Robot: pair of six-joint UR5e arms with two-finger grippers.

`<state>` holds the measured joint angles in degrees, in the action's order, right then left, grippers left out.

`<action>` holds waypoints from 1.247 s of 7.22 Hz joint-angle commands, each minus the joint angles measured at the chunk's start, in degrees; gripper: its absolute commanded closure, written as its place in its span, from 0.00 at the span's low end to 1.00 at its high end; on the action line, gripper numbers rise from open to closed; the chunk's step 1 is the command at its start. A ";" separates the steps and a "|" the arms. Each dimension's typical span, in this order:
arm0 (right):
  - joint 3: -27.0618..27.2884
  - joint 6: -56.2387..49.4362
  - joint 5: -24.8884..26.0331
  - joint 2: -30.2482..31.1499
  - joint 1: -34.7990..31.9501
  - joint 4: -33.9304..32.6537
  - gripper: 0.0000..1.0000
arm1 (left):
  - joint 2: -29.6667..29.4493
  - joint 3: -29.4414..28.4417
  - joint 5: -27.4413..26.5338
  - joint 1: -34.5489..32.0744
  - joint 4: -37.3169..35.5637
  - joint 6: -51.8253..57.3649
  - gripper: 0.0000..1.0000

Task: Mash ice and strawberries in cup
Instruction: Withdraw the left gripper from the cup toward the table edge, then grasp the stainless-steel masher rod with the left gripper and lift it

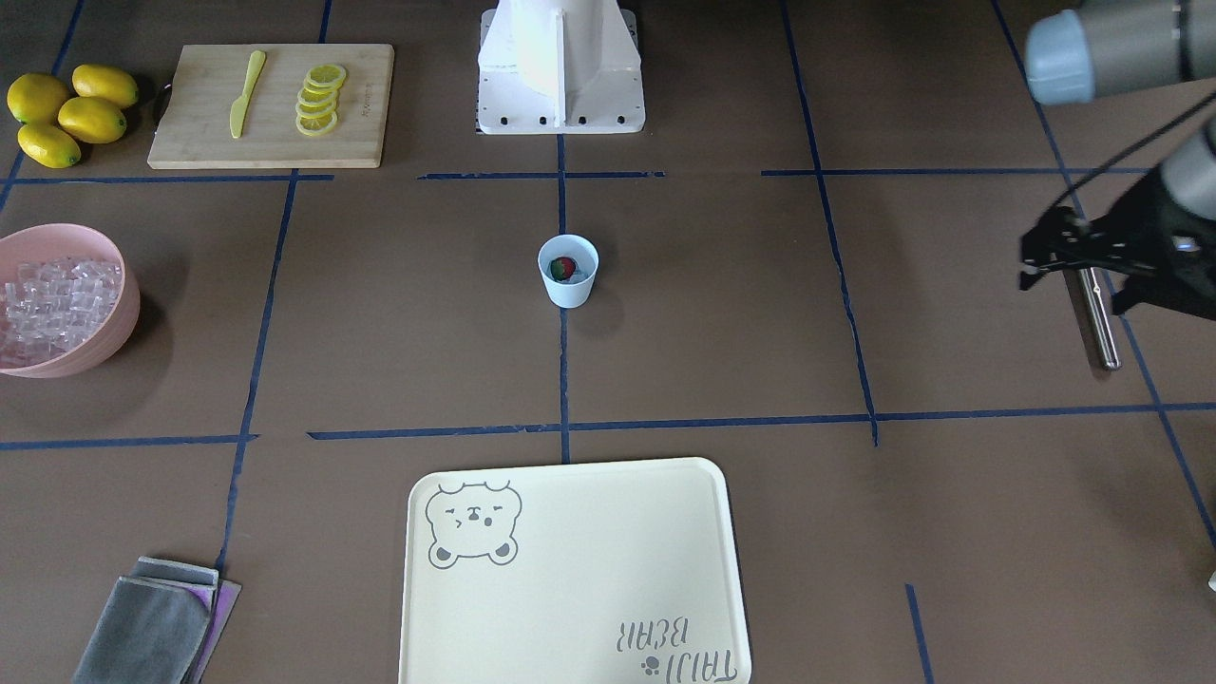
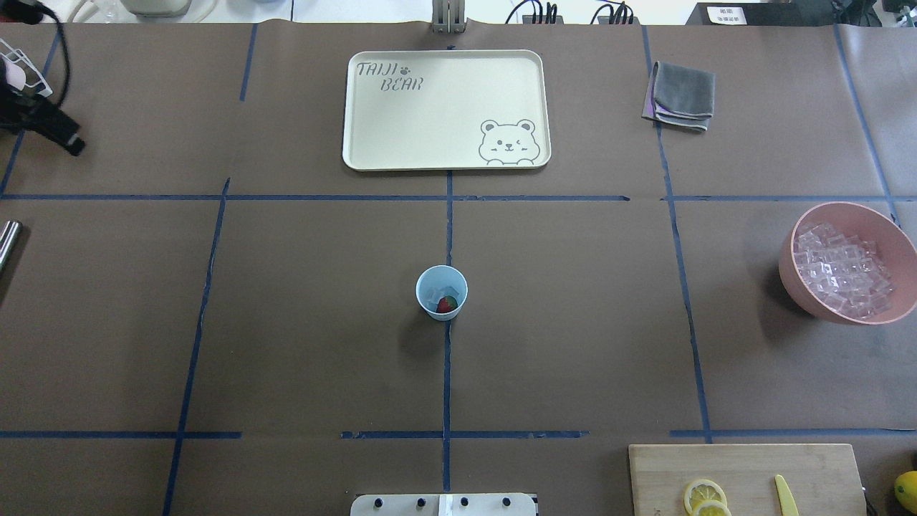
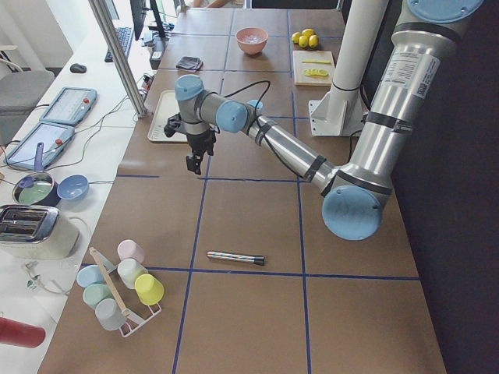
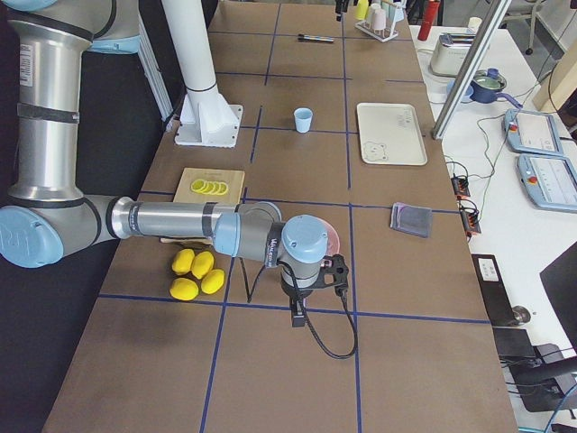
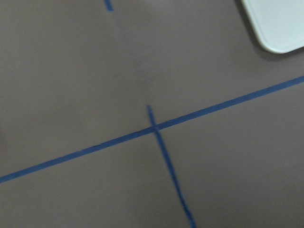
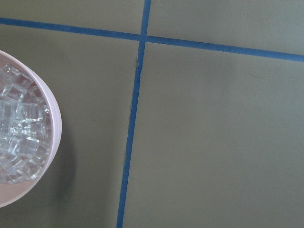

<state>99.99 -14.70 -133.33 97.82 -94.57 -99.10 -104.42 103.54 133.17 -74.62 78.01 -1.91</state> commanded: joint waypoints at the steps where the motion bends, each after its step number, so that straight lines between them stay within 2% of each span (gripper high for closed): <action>1: 0.03 -0.07 0.00 0.00 0.00 0.04 0.01 | 9.28 -3.43 2.45 -8.08 1.34 11.13 0.00; 3: 0.12 0.02 0.00 0.00 0.00 0.04 0.01 | 14.49 -6.40 2.45 -8.00 11.23 7.82 0.00; 4: 0.12 0.02 0.00 0.00 0.00 0.04 0.01 | 15.90 -7.29 2.45 -8.00 17.46 0.83 0.00; 6: 0.12 -0.07 0.00 0.00 0.00 0.04 0.01 | 17.15 -16.73 2.36 -7.04 36.32 -9.56 0.00; 7: 0.12 -0.07 0.00 0.00 0.00 0.04 0.01 | 17.15 -20.79 1.92 -3.38 44.60 -15.00 0.00; 9: 0.03 -0.07 0.00 0.09 0.00 0.04 0.01 | 17.06 -25.91 -0.43 2.96 54.57 -22.14 0.00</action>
<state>100.10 -14.76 -133.33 97.88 -94.57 -99.05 -87.37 80.79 134.47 -75.42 126.19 -19.53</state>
